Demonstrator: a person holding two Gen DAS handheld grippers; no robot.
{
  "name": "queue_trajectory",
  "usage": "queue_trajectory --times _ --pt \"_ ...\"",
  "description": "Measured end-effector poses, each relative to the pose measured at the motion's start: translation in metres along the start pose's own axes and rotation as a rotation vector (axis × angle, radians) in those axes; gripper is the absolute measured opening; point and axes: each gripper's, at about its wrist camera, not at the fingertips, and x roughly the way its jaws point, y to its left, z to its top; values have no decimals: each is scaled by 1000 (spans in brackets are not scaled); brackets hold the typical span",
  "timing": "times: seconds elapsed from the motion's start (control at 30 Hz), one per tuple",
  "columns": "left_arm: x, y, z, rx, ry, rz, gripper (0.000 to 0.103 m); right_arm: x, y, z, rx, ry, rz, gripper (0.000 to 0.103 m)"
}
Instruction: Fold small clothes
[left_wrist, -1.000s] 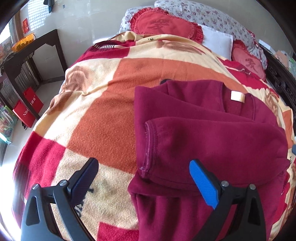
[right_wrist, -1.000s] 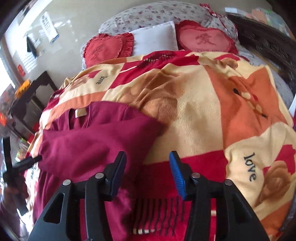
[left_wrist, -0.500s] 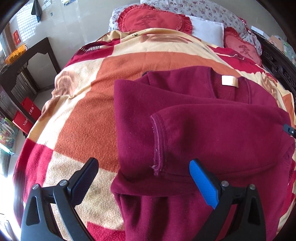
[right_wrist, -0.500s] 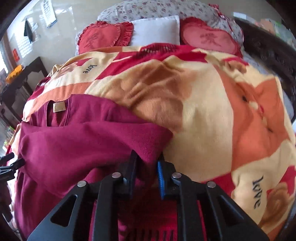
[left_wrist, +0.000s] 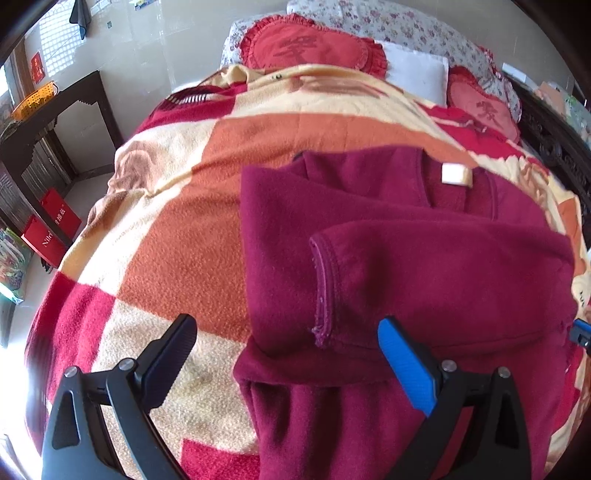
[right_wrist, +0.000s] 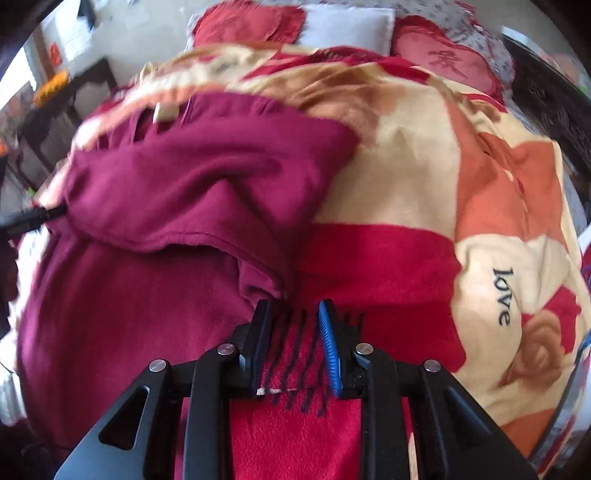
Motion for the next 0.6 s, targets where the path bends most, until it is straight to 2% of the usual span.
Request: queue_trajectory --times 0.03,0.13,0.2,0.23,0.3,0.37,0.4,0.43,0.47,0.53,0.6 --pt "-3 2 2 -14 -14 -27 101 -11 -8 3 51 -52 36 9" --pt "-6 3 5 -44 -15 -89 101 -29 -20 14 146 -132 93 13" --pt "-2 -1 8 -42 1 -120 101 -33 -19 22 166 -150 107 15" --pt "1 -5 9 -31 9 -134 97 -33 -17 24 170 -156 112 15" --pt "9 -15 12 4 28 -137 81 -30 -15 26 174 -158 116 16" --pt "21 -23 14 33 57 -107 53 -27 -13 25 177 -150 124 16" --pt "23 -23 15 31 58 -96 45 -26 -13 24 178 -147 126 16" --pt "22 -22 17 21 53 -102 30 -25 -13 23 181 -146 126 16" --pt "19 -19 19 9 50 -121 20 -24 -15 23 184 -149 122 16" --pt "5 -10 28 -21 15 -166 12 -23 -20 24 191 -156 111 16" --pt "-11 0 35 -47 -33 -195 9 -24 -25 27 200 -168 96 16"
